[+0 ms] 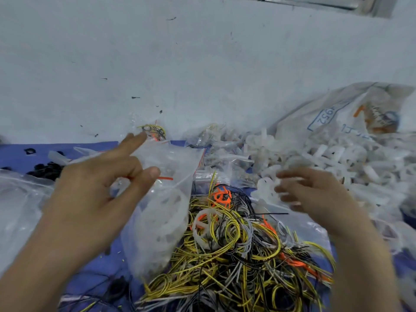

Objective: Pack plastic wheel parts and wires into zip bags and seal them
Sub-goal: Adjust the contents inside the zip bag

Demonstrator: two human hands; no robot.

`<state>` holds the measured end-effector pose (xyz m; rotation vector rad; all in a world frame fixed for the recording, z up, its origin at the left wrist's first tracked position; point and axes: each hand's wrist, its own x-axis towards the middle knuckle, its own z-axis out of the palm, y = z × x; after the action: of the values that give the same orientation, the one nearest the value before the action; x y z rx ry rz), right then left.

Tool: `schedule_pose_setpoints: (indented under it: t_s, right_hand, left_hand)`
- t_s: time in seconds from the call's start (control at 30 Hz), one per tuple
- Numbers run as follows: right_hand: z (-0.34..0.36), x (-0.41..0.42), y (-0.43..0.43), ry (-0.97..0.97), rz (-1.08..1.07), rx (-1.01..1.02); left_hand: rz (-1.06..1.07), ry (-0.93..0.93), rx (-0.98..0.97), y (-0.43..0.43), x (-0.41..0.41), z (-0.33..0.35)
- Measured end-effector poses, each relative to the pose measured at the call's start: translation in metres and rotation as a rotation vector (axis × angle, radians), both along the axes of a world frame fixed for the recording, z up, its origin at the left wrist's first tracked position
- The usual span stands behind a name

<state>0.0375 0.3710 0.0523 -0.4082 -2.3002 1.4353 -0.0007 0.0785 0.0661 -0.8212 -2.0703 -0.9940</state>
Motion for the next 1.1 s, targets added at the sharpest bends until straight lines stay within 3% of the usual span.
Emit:
schedule_pose_setpoints:
  t_s: [0.07, 0.2, 0.33, 0.43, 0.53, 1.1]
  right_hand:
    - [-0.015, -0.018, -0.002, -0.108, -0.051, 0.12]
    - [-0.036, -0.048, -0.012, -0.138, -0.026, 0.222]
    - [-0.06, -0.068, -0.028, -0.133, 0.043, 0.185]
    - [-0.085, -0.083, -0.04, -0.31, 0.134, 0.267]
    - [-0.095, -0.09, -0.042, -0.405, 0.067, 0.286]
    - [-0.097, -0.09, -0.041, -0.418, 0.026, 0.272]
  left_hand:
    - [-0.019, -0.003, 0.003, 0.003, -0.001, -0.002]
    - [-0.071, -0.018, 0.01, 0.007, 0.0, -0.004]
    - [-0.083, -0.042, 0.014, 0.01, 0.002, -0.004]
    - [-0.087, -0.037, 0.004, 0.011, 0.004, -0.004]
    - [-0.091, -0.026, -0.02, 0.009, 0.004, -0.003]
    - [-0.109, -0.014, -0.052, 0.013, 0.007, -0.002]
